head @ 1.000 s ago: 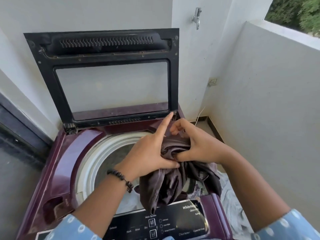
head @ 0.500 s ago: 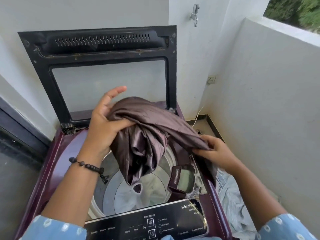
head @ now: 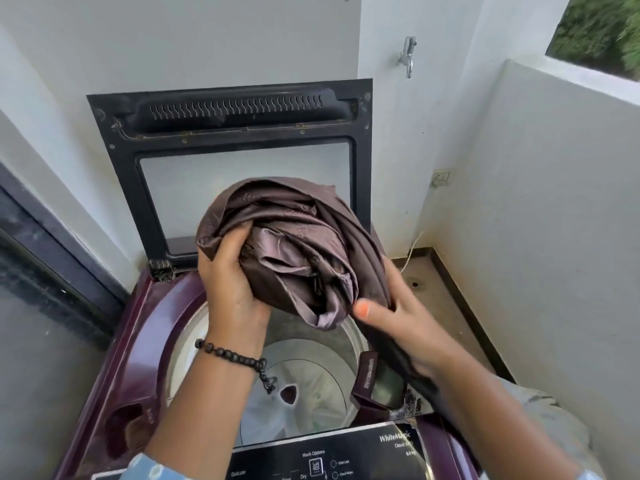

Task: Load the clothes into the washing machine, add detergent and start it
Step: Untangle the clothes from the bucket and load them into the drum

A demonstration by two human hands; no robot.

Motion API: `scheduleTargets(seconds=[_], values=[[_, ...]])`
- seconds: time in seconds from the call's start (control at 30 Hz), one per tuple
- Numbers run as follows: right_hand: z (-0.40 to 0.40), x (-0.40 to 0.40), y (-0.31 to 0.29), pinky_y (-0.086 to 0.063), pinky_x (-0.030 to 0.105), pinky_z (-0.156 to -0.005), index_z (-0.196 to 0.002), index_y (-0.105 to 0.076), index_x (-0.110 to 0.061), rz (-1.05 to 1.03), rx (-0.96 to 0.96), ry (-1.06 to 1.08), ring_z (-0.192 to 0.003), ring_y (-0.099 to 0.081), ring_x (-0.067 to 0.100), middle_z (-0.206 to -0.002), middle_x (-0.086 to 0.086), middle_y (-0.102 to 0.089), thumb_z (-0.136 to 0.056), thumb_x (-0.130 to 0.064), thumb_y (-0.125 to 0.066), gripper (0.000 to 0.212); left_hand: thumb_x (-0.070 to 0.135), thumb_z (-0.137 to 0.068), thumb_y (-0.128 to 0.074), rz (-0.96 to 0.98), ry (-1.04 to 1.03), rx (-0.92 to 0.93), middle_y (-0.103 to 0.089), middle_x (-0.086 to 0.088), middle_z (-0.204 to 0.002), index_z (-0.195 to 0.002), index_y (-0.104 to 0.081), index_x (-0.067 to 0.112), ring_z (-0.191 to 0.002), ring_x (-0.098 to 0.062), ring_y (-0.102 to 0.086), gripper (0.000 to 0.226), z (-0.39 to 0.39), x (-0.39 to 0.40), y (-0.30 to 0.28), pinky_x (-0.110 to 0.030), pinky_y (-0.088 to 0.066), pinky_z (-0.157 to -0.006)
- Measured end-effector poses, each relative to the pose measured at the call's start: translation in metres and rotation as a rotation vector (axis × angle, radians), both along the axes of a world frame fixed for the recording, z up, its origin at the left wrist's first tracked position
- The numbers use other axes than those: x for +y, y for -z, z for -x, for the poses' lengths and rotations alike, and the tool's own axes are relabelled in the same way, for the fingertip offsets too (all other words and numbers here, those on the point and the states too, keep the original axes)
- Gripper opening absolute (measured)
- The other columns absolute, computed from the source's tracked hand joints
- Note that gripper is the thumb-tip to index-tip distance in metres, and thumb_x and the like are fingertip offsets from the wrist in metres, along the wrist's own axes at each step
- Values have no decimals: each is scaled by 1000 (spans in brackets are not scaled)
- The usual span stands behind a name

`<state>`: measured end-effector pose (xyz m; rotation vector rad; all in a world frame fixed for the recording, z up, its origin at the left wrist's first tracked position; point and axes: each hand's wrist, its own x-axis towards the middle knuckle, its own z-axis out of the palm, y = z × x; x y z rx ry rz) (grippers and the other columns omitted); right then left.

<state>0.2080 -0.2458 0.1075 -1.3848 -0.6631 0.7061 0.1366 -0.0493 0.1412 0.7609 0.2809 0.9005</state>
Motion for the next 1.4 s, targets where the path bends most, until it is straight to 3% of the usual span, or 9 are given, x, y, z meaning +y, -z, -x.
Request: scheduleTargets(seconds=[0.23, 0.47, 0.6, 0.73, 0.87, 0.97, 1.1, 1.23, 1.4], values=[[4, -12, 32, -24, 47, -120, -153, -10, -37, 137, 22, -115, -146, -27, 8, -159, -11, -26, -53, -67, -85, 128, 23, -70, -80, 154, 116, 8, -37, -30, -149, -141, -40, -9, -136, -44, -42, 87, 0, -7, 1, -58, -31, -114], [3, -6, 22, -53, 29, -87, -130, -51, -14, -151, 214, 66, -112, -66, 21, -117, 2, -72, -51, -36, -95, 92, 20, -77, -77, 73, 43, 138, -57, -18, -137, -140, -47, 7, -127, -35, -55, 71, -2, -50, 19, -55, -40, -109], [-12, -12, 13, -56, 35, -81, -124, -56, -11, -277, 168, 318, -103, -69, 28, -110, 9, -73, -66, 4, -70, 62, 30, -76, -78, -181, 229, 303, -69, 4, -120, -135, -48, 23, -118, -16, -62, 66, 12, -63, 40, -46, -43, -108], [-42, -38, -11, -52, 20, -81, -120, -56, -30, -44, -316, 283, -97, -68, 5, -106, -12, -71, -63, 2, -71, 67, 64, -46, -88, -526, 455, 513, -44, 12, -148, -141, -31, 43, -140, -6, -38, 113, 35, -34, 37, -39, -36, -113], [-47, -34, -32, -51, 34, -95, -128, -58, -40, 244, -725, 48, -107, -63, 12, -115, -2, -64, -67, -10, -71, 70, 71, -44, -83, -1213, 493, 723, 0, 23, -162, -145, 11, 58, -149, 2, 5, 139, 31, -31, 0, -48, -4, -123], [-33, -17, -46, -50, 30, -96, -133, -55, -34, 227, -819, -71, -111, -60, 6, -117, -6, -63, -68, -12, -78, 72, 62, -50, -86, -1504, 489, 768, -13, 23, -159, -145, 14, 57, -150, -5, -6, 138, 15, -48, -18, -54, -5, -122], [-27, -13, -55, -47, 31, -102, -134, -50, -20, 104, -727, -104, -121, -57, 9, -129, -8, -60, -69, 0, -78, 73, 32, -56, -87, -1368, 317, 578, -59, 22, -126, -138, -41, 44, -116, 0, -58, 95, 11, -42, -16, -32, -48, -100], [-36, -24, -44, -39, 24, -108, -150, -25, -31, 134, -421, -199, -130, -48, 3, -143, -10, -43, -71, -11, -81, 98, 26, -57, -82, -1064, 285, 412, -69, 13, -113, -117, -60, 26, -106, -6, -65, 64, 11, -24, -14, -19, -50, -88], [-46, -43, -6, -34, 31, -116, -146, -15, -46, 297, -263, -224, -136, -39, -5, -152, -22, -31, -58, -41, -87, 113, 2, -60, -75, -467, 74, 222, -73, 5, -93, -104, -63, 14, -89, -13, -69, 47, 11, 5, -17, -25, -55, -75]])
